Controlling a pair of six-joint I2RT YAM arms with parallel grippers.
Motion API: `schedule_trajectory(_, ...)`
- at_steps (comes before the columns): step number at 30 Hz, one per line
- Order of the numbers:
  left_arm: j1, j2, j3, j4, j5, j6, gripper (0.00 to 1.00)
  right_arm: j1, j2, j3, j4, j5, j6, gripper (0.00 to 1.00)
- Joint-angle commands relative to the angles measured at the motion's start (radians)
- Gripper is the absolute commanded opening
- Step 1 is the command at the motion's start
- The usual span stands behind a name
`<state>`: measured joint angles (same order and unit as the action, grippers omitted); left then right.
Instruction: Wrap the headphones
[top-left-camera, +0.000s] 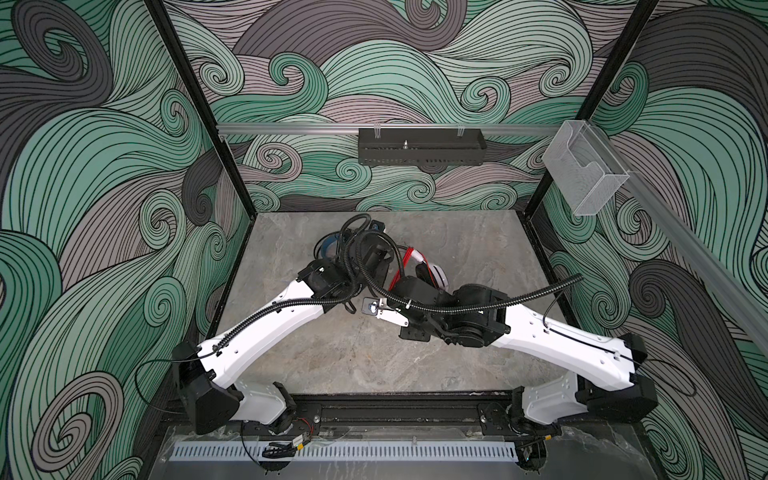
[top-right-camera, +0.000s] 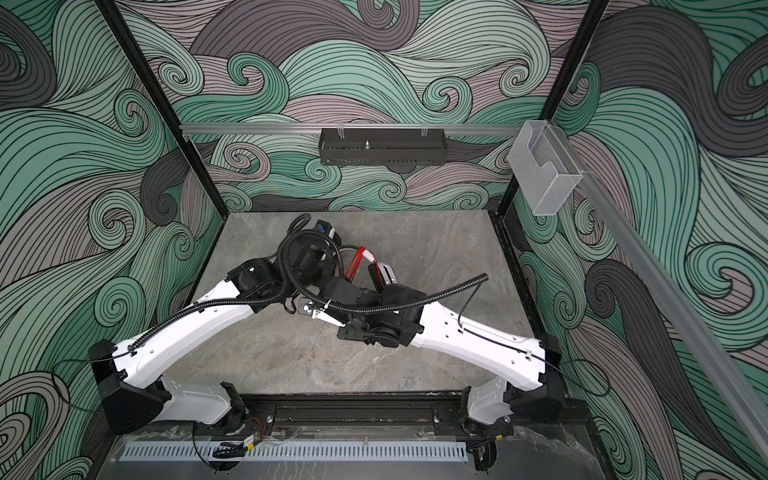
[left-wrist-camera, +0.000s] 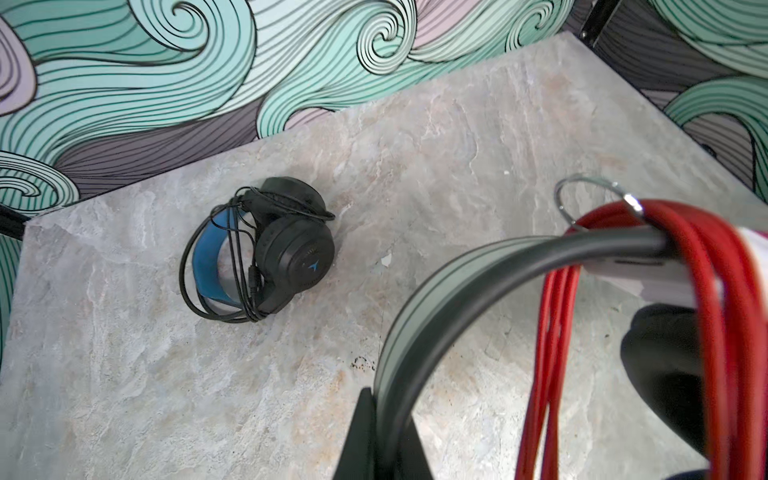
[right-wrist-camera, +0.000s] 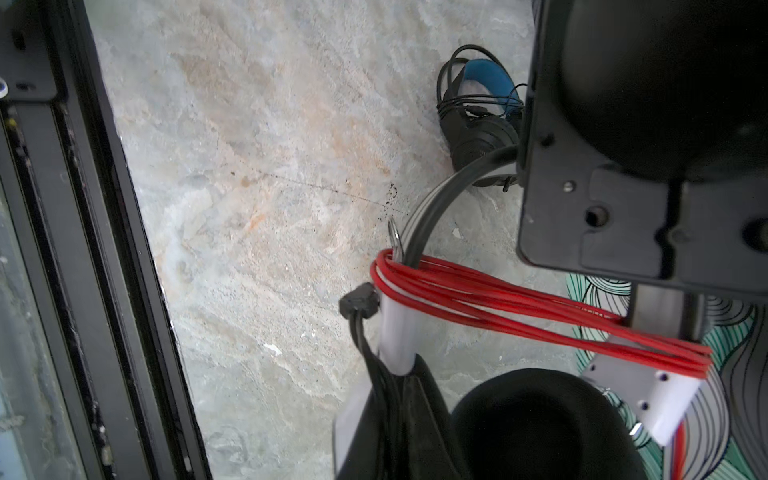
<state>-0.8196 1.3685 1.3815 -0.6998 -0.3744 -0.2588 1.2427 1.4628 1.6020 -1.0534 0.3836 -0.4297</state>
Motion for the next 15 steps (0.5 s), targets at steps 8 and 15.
schedule_trajectory(8, -0.042, -0.057, -0.028, -0.020, 0.221, 0.079, 0.00, -0.106, 0.020, -0.082, 0.030, -0.129, 0.056, 0.12)
schedule_trajectory(15, -0.044, -0.045, -0.046, 0.016, 0.324, 0.036, 0.00, -0.213, 0.100, -0.120, 0.081, -0.217, 0.116, 0.15)
